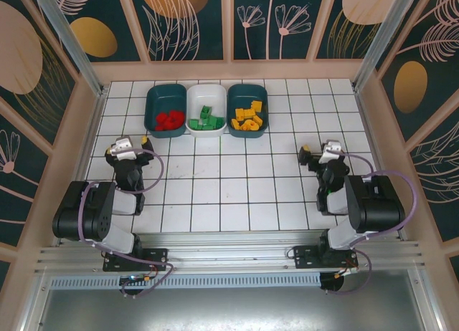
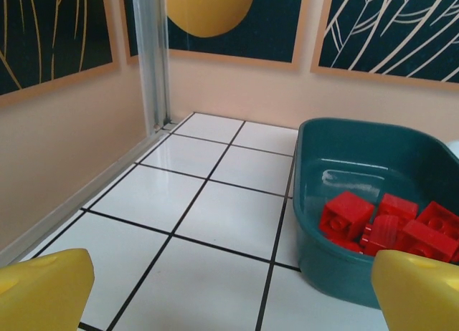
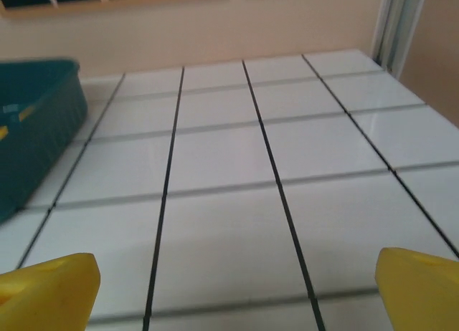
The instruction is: Sort the legos into containers by color
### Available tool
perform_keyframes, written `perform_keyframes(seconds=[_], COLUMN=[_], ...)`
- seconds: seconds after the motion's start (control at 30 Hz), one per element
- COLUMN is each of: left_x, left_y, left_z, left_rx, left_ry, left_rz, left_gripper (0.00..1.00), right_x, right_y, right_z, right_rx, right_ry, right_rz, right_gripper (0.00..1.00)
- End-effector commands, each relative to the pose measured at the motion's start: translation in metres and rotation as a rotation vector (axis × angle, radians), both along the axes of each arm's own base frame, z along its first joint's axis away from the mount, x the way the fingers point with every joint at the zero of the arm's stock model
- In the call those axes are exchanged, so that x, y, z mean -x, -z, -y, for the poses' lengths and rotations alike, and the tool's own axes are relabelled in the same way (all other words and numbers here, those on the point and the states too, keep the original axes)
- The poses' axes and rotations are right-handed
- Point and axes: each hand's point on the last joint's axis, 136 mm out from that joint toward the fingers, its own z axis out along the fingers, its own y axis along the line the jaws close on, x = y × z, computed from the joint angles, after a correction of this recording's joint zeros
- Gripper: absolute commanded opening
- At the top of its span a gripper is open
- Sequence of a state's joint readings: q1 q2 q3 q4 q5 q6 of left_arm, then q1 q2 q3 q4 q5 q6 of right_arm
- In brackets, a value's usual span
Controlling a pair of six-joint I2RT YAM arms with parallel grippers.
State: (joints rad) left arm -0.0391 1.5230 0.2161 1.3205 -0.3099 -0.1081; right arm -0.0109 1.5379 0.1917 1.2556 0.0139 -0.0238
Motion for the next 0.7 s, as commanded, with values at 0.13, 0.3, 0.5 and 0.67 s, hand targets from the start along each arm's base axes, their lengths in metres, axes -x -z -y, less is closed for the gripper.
perform_keyframes(seconds=[0.13, 0.3, 0.5, 0.67], left_x=[-0.0003, -0.0003, -0.0003, -0.0002], left_y=[0.0012, 0.001, 0.0007, 0.0014], left_z=[0.0006, 0.0004, 0.0002, 0.0002], left_rx=[-0.003, -0.003, -0.003, -0.003], left_ry=[0.01, 0.009, 0.008, 0.008], left_rz=[-0.007, -0.006, -0.005, -0.008], left_gripper=[0.99, 0.99, 0.99, 0.99], right_x=[-0.011, -0.0108, -0.0111, -0.0111], right_y=[-0.0127, -0.0125, -0.0124, -0.0124], right_z=[0.0034, 0.0032, 0.0026, 0.0027], right_rx=[-0.043, -0.04, -0.043, -0.043], right_ry=[0.004, 0.007, 0.001, 0.001], right_rz=[0.033, 0.033, 0.031, 0.031], right_gripper=[0.99, 0.99, 0.99, 0.99])
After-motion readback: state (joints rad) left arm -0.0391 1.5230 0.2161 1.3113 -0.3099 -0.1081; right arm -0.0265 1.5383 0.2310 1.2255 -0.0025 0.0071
